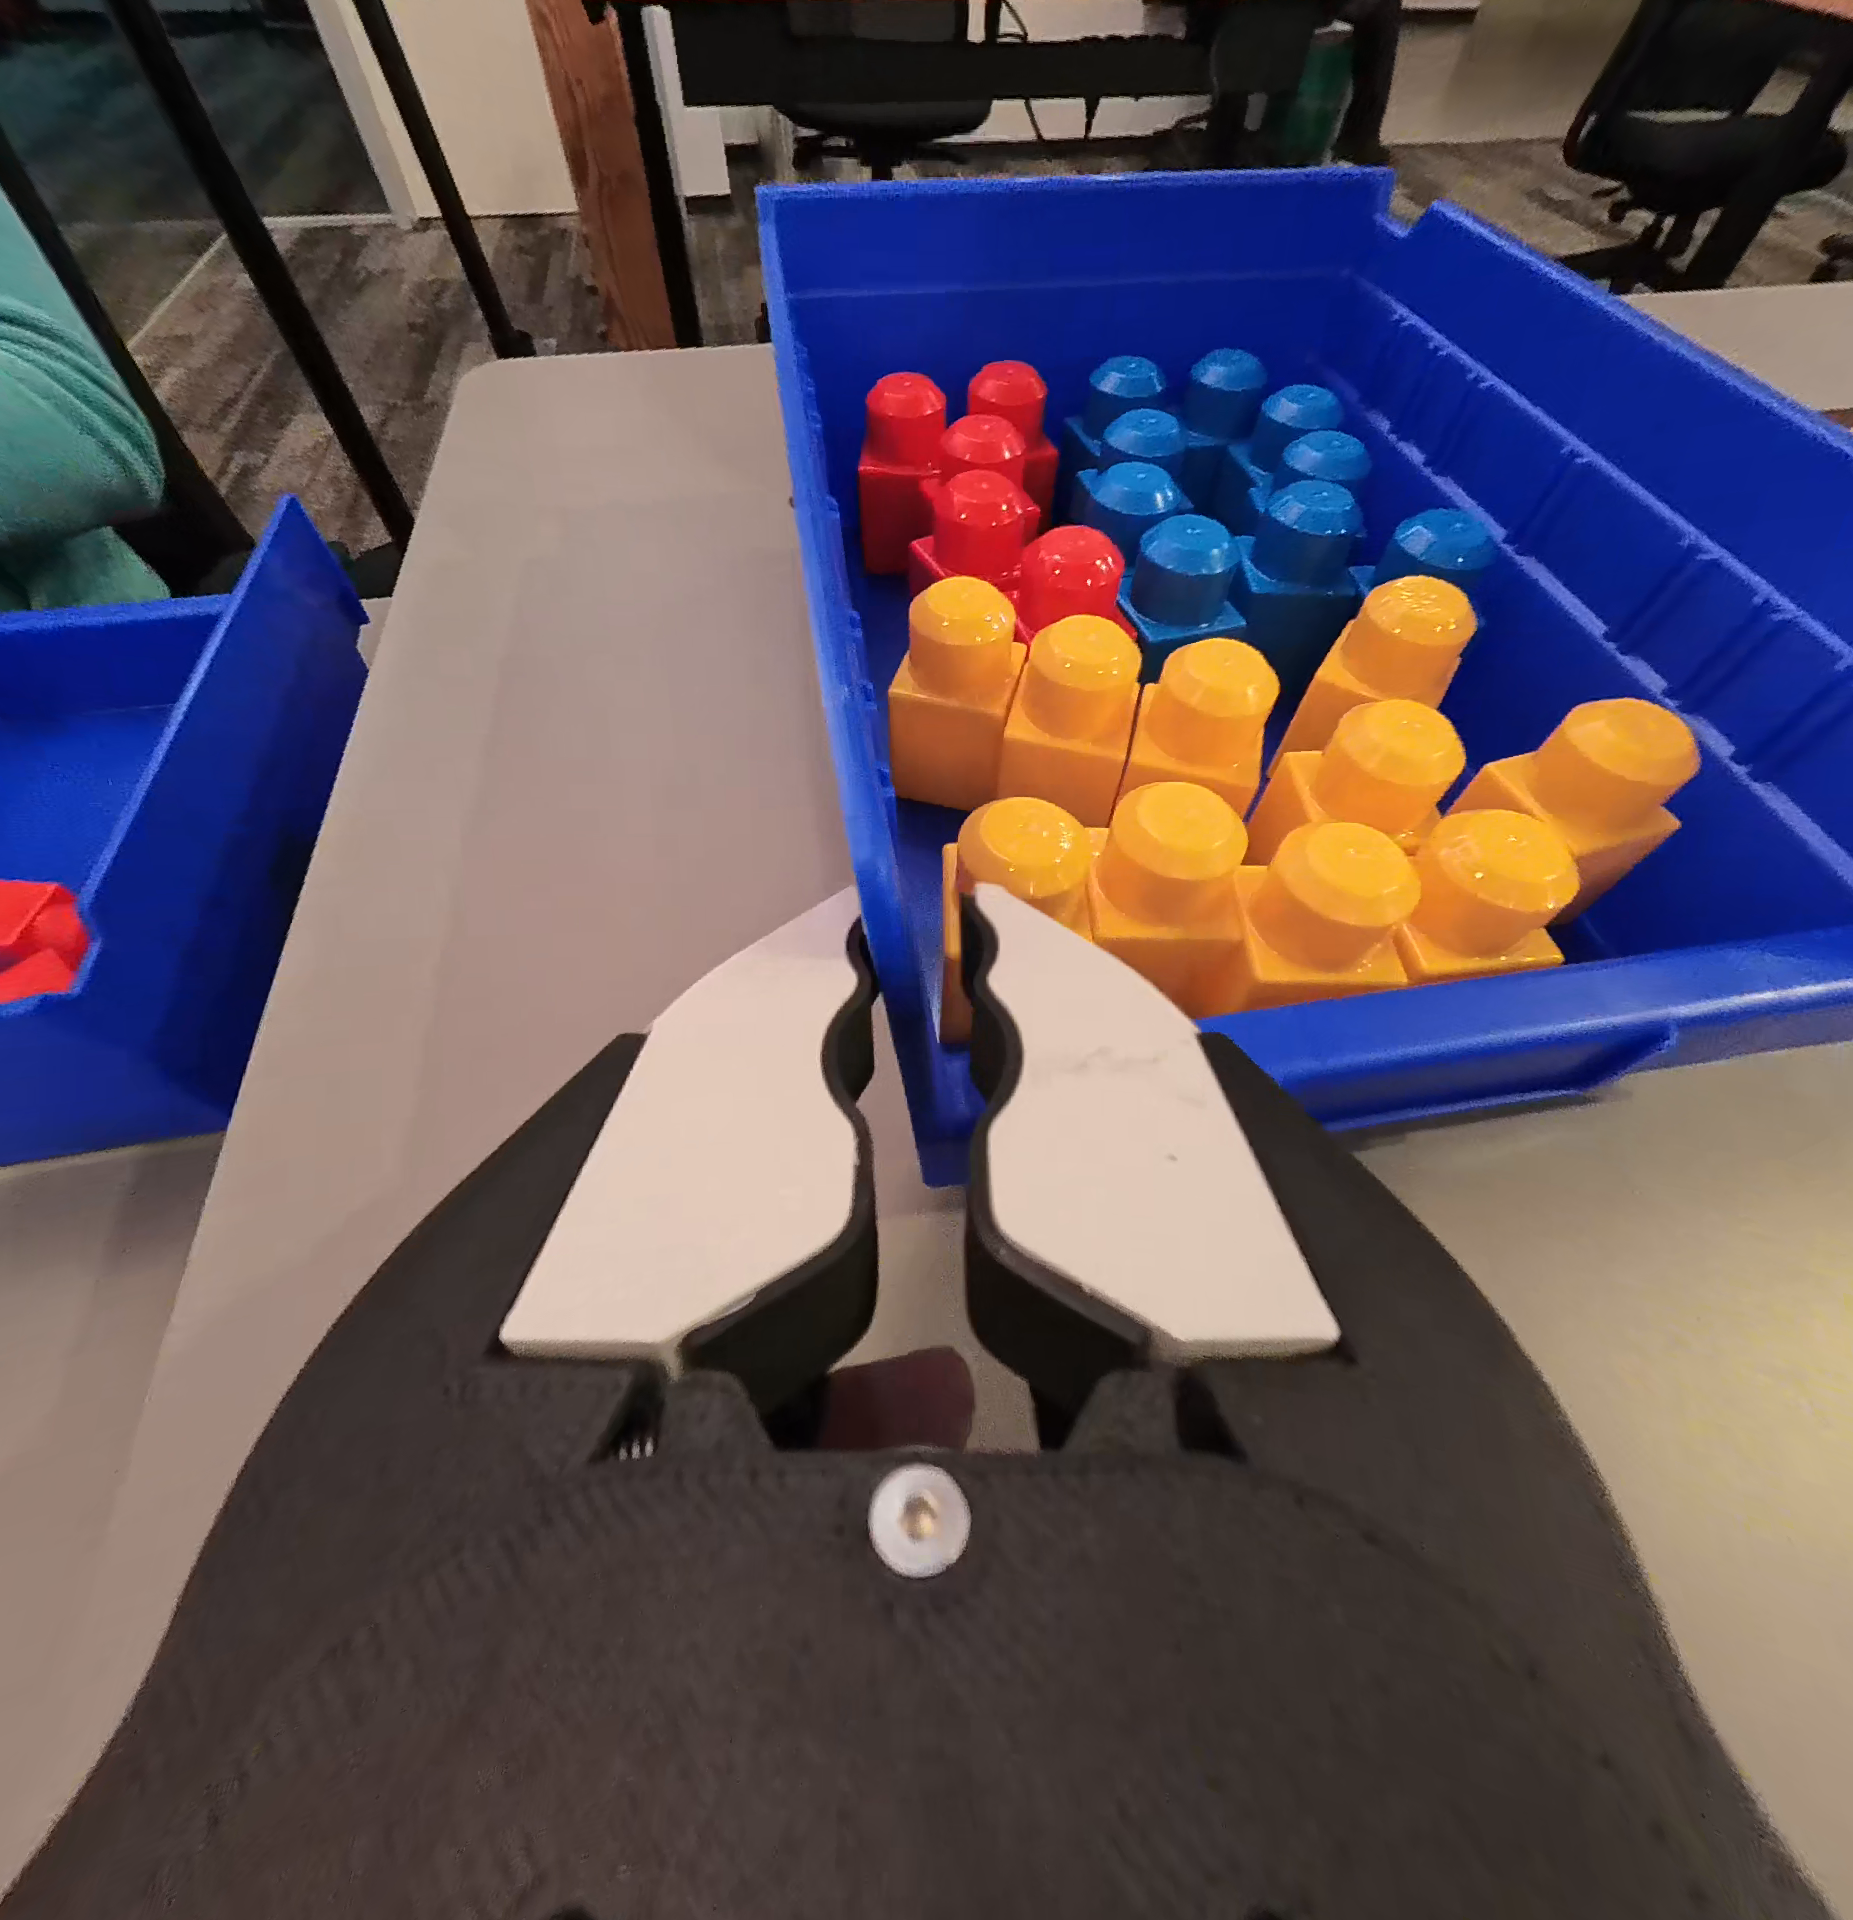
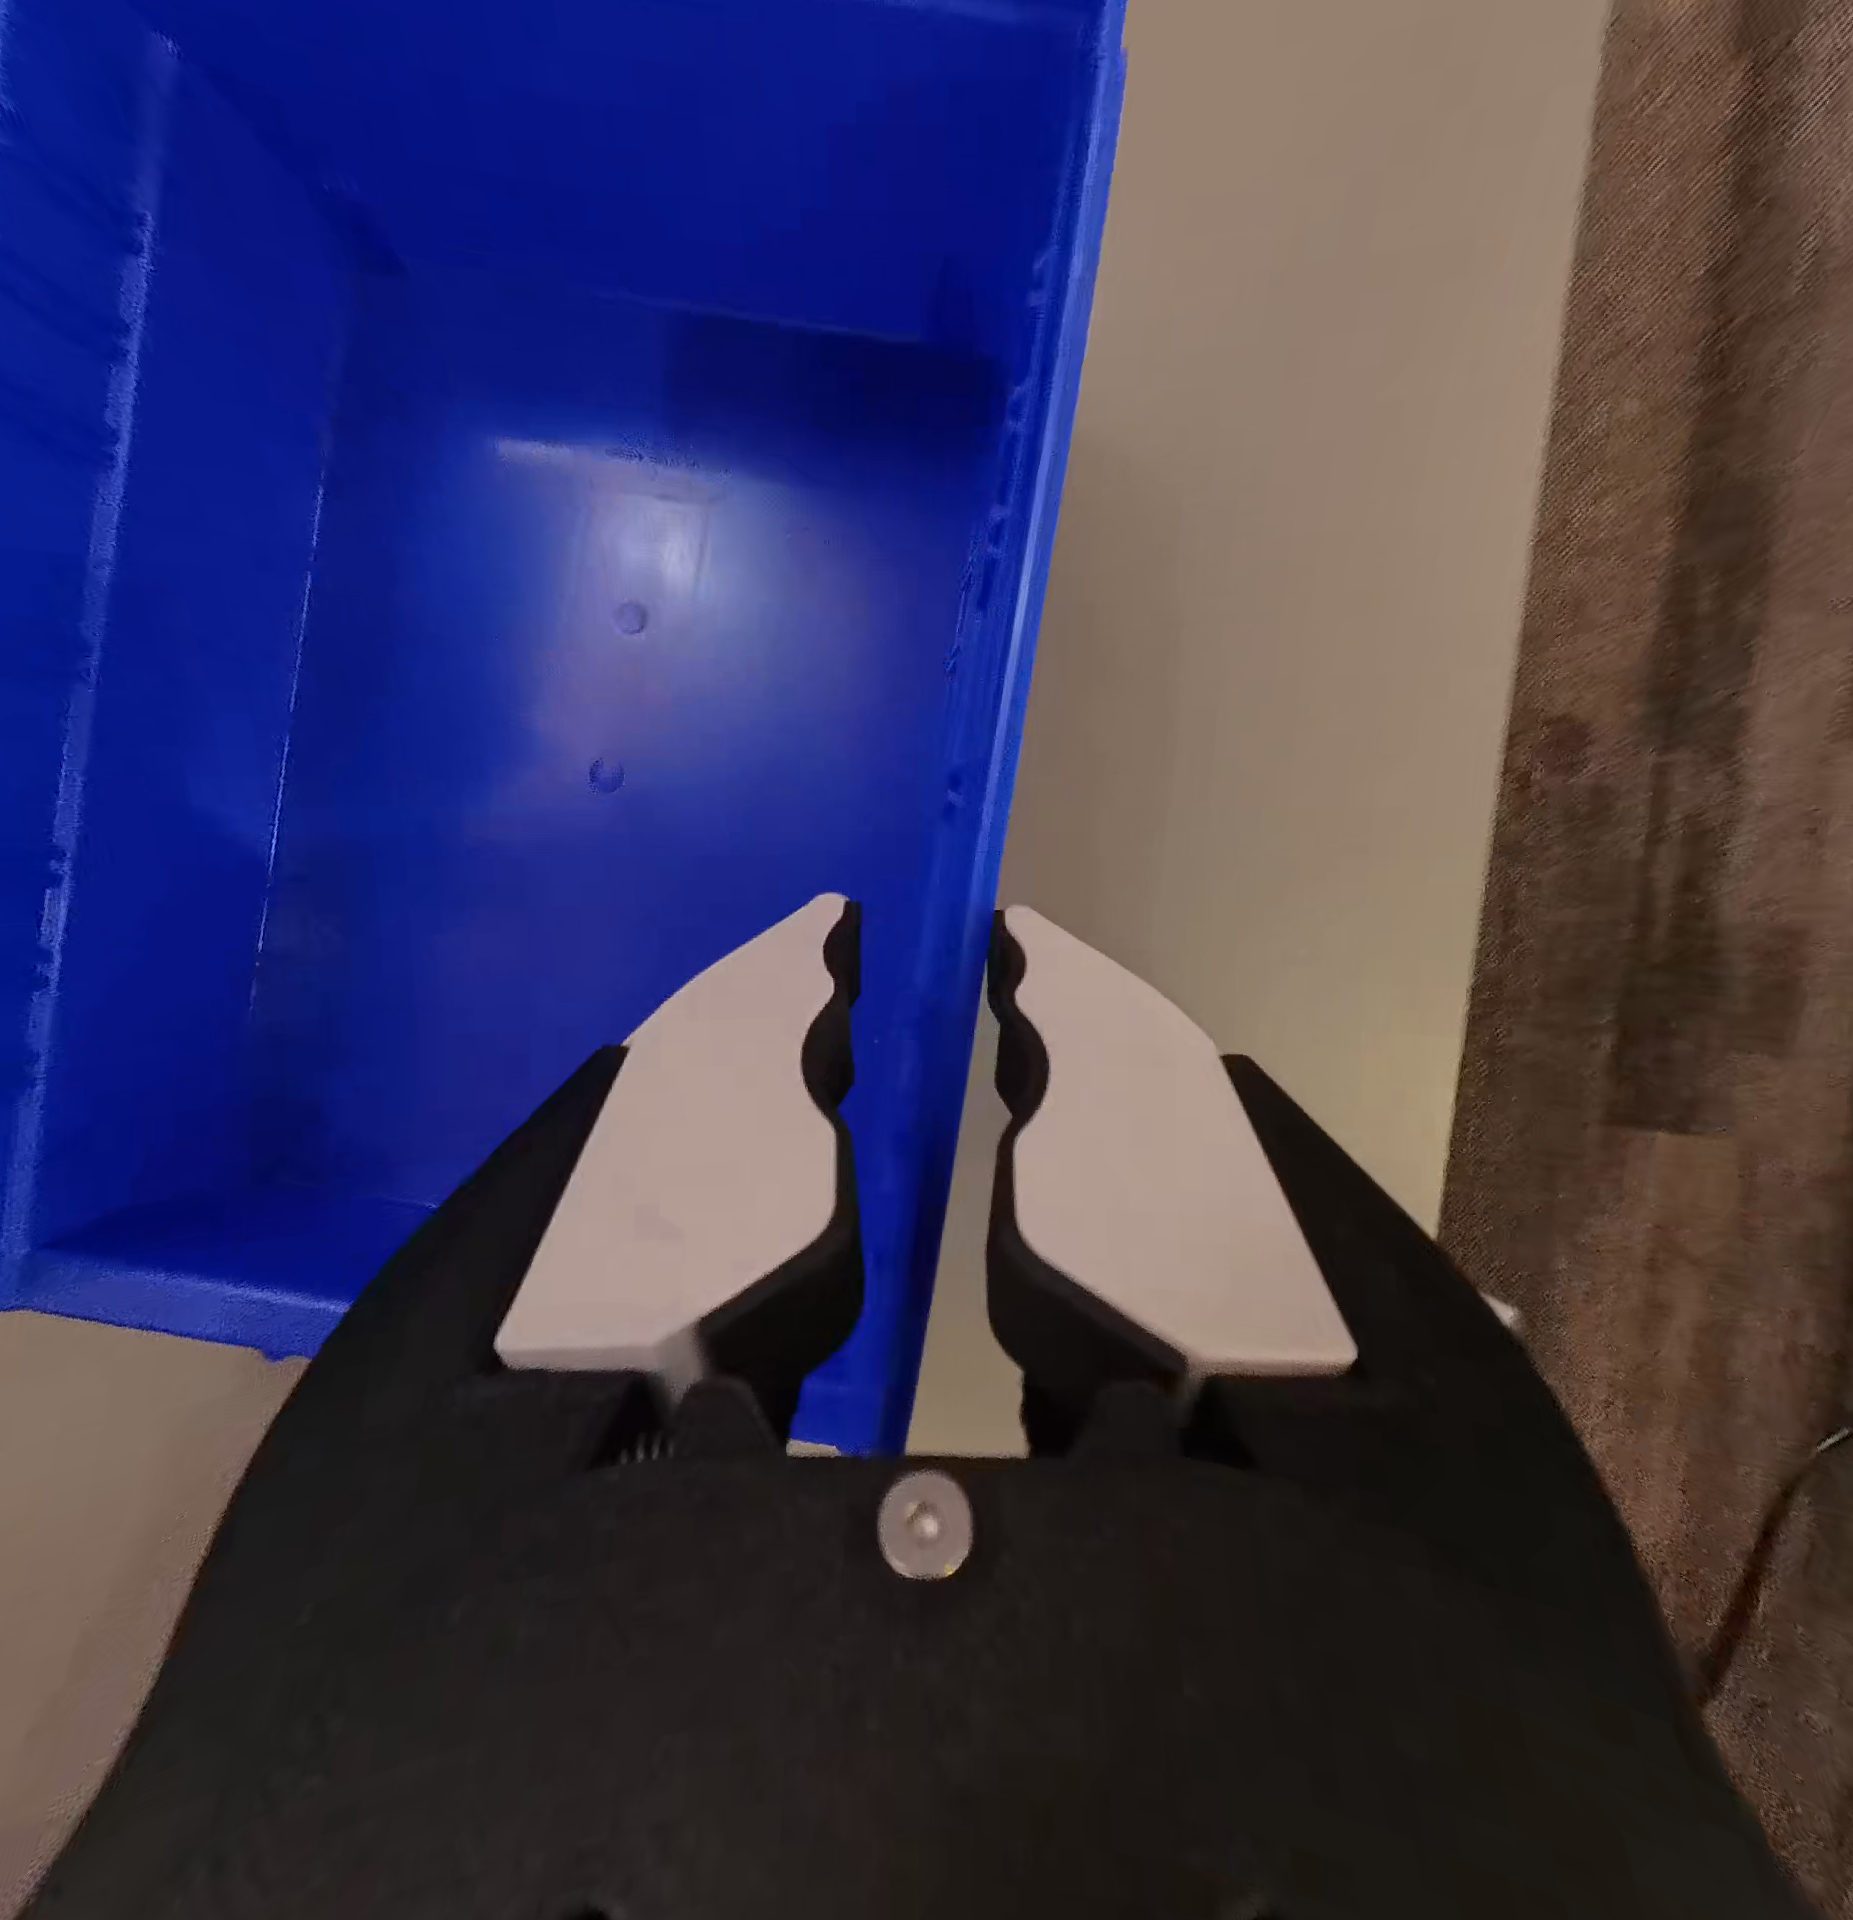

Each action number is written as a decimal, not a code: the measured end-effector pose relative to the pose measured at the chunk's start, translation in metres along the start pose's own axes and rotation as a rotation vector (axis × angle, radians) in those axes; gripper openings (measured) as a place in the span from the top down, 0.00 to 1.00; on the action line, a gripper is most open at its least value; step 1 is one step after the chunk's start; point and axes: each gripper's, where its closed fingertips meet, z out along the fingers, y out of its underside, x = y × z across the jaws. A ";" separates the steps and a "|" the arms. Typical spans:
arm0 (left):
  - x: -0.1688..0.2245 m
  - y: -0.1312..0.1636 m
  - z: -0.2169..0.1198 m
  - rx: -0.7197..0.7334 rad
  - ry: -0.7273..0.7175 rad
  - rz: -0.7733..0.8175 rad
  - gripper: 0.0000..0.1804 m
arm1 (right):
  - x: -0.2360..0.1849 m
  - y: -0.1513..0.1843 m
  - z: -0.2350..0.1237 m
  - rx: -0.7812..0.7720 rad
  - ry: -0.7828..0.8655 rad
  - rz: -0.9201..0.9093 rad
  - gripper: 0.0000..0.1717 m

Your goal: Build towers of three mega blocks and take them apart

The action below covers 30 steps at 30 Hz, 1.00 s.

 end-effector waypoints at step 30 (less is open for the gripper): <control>0.249 -0.034 -0.073 0.282 0.573 0.328 1.00 | -0.395 0.068 -0.094 0.720 -0.658 -0.658 1.00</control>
